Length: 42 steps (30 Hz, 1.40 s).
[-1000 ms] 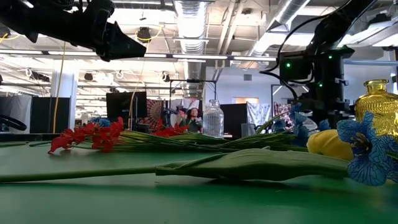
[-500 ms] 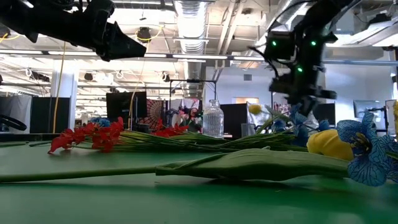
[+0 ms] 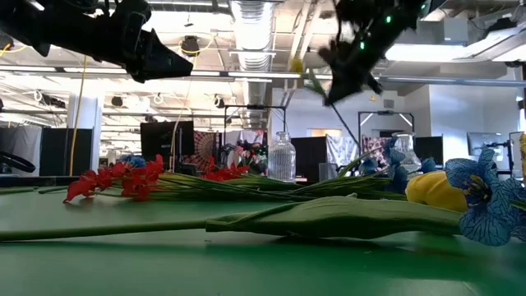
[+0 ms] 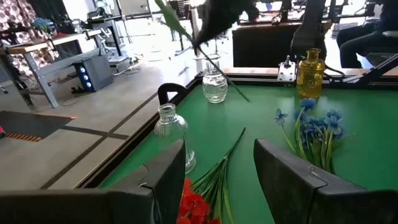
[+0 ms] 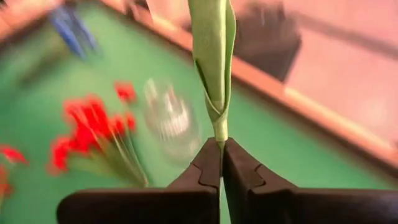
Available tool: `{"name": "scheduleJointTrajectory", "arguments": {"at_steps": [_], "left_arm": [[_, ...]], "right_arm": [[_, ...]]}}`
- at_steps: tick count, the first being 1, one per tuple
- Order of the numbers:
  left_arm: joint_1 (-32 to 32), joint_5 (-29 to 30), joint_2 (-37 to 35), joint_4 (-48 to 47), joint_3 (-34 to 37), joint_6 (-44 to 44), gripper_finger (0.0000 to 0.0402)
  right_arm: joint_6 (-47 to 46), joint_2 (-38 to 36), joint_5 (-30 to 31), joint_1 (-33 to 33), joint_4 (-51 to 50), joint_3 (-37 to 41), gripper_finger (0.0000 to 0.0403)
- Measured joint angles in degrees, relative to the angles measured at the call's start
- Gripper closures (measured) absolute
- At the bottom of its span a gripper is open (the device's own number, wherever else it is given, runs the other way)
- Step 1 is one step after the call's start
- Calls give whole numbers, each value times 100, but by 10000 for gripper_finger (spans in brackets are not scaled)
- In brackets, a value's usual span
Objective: Sort flowers into vase by color
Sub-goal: Put the top yellow flower into the right white transparent vase
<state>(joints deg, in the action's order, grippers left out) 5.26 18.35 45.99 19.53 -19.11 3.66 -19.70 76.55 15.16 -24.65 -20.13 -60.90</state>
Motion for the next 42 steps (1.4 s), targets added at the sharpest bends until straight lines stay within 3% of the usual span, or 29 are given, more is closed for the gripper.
{"name": "scheduleJointTrajectory", "arguments": {"at_steps": [6,11,16,24,29,35,42], "left_arm": [[84,-2,-1,112,0,19,220],[352,-13,-1,114,0,-129,220],[567,-261,-1,76,0,-441,220],[601,-362,-1,5,0,-564,220],[601,-362,1,-32,0,-608,220],[601,-362,1,-331,0,-642,220],[601,-362,1,-312,0,-588,220]], "right_arm": [[901,-277,-313,-107,1937,11,370],[990,233,-1096,-97,3263,22,372],[1118,637,-1193,-200,3812,22,371],[1119,700,-1191,-578,3889,26,371],[1349,314,-1160,-811,3222,26,372],[1653,-647,-232,-1112,1627,26,371],[1823,-1321,640,-1586,606,24,372]]}}
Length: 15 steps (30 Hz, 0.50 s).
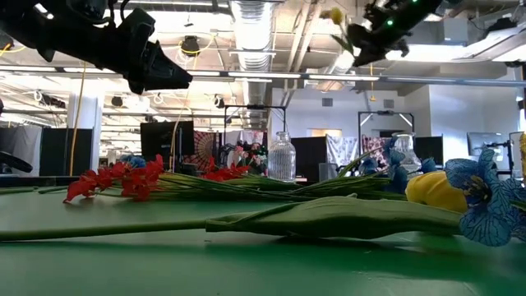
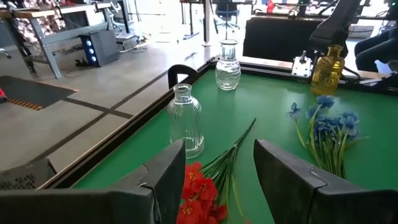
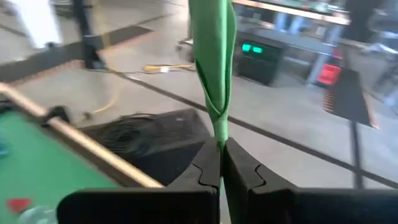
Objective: Sort flowers into vase by color
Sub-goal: Put the top yellow flower into the right white transparent vase
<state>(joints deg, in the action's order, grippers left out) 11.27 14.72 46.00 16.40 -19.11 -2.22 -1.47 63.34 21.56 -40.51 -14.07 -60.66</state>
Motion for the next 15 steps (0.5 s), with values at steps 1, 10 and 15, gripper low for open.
{"name": "scheduleJointTrajectory", "arguments": {"at_steps": [1,10,15], "left_arm": [[0,0,0,-2,0,4,220],[0,1,0,-155,0,37,220],[0,0,0,-202,0,44,220]], "right_arm": [[2,-51,10,-83,-66,0,371],[-124,-322,119,-657,-687,27,372],[-151,-663,112,-783,54,848,373]]}}
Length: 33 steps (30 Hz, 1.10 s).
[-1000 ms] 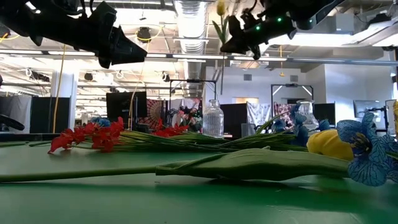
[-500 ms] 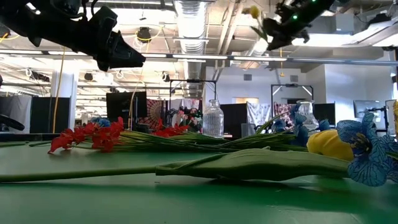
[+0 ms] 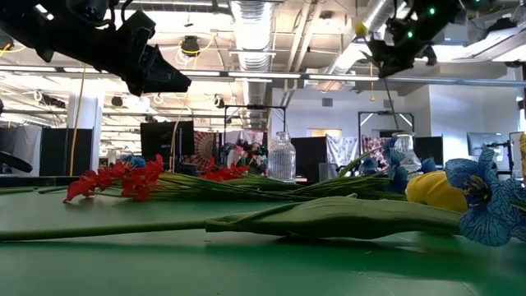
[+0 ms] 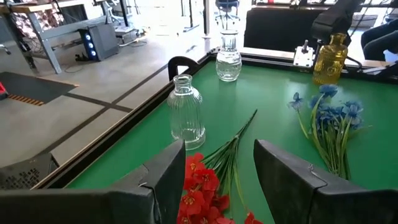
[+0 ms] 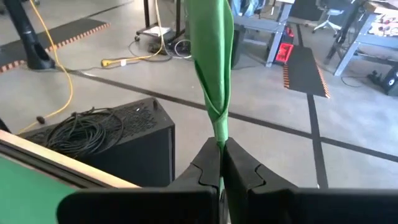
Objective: Sort flowers into vase by color
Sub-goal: Put the top yellow flower into the right white transparent vase
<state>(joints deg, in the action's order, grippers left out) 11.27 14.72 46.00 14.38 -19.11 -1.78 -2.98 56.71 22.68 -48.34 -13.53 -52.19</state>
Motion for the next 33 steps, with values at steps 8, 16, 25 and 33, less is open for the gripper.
{"name": "scheduleJointTrajectory", "arguments": {"at_steps": [8,16,25,33], "left_arm": [[0,9,0,1,0,110,220],[4,76,0,10,0,-46,220],[3,92,1,10,0,-240,220],[2,89,0,10,0,-238,220]], "right_arm": [[-170,-681,-3,-19,202,748,372],[-449,-888,-5,0,805,1576,369],[-471,-874,-18,5,748,1782,361],[-470,-879,-28,5,300,1782,324]]}}
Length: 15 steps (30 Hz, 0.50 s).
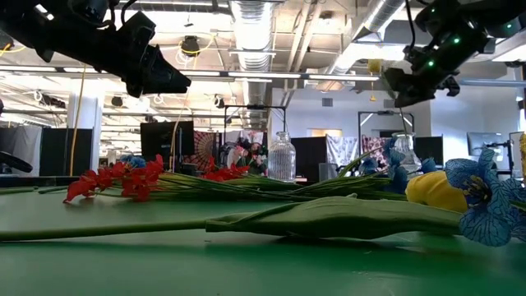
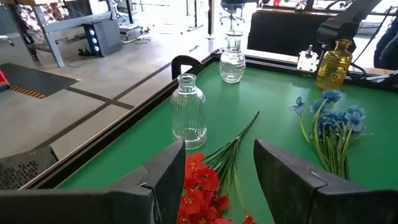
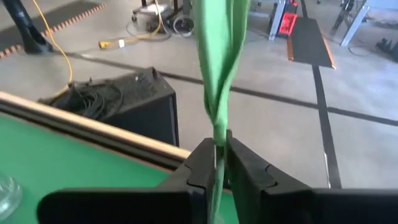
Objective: Sort flowers into vase by color
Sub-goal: Put the top yellow flower into the right white transparent vase, then put the right yellow flower into the right white transparent vase
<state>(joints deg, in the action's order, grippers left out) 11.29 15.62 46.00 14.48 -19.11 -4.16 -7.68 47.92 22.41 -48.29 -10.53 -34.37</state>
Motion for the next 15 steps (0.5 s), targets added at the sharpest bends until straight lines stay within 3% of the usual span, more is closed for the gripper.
{"name": "scheduleJointTrajectory", "arguments": {"at_steps": [6,11,15], "left_arm": [[1,0,0,0,0,0,220],[1,-76,0,0,0,-2,220],[1,-548,0,16,0,-9,220]], "right_arm": [[2,-4,-4,0,-601,-42,268],[-15,-6,-191,0,-1609,-558,212],[-303,-7,-606,4,-2505,-1080,179]]}}
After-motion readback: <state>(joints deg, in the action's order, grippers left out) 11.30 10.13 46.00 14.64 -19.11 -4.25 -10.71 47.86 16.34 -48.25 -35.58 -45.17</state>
